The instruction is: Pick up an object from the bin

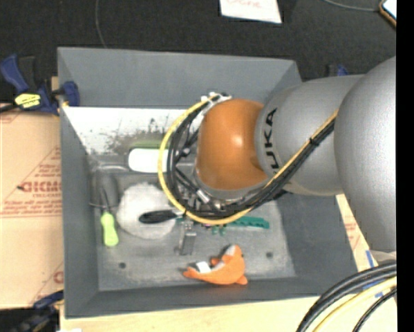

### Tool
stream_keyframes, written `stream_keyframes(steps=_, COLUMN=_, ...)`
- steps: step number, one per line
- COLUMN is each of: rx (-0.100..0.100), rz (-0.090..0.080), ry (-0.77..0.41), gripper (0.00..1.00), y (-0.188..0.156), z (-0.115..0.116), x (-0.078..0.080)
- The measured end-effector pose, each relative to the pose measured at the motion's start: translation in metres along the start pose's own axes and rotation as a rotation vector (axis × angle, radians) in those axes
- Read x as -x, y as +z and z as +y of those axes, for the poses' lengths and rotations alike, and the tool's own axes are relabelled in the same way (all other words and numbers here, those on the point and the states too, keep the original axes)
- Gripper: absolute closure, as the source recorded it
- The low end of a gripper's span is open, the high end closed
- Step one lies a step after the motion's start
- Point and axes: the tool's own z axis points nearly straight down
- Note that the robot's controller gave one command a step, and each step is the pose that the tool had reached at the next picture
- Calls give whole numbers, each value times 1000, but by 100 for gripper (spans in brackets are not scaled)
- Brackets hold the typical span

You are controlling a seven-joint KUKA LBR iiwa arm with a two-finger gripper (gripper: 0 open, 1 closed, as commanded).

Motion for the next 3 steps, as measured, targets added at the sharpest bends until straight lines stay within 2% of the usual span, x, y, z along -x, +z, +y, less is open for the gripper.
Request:
stream_keyframes(steps=1, rx=0, rz=-5, ry=-7, gripper=0, y=6, z=14, x=10)
stream_keyframes(steps=2, rx=2, rz=-10, ry=141, gripper=0, y=72, z=6, x=11)
stream_keyframes(steps=3, rx=3, rz=-14, ry=59, gripper=0, y=67, z=18, x=41)
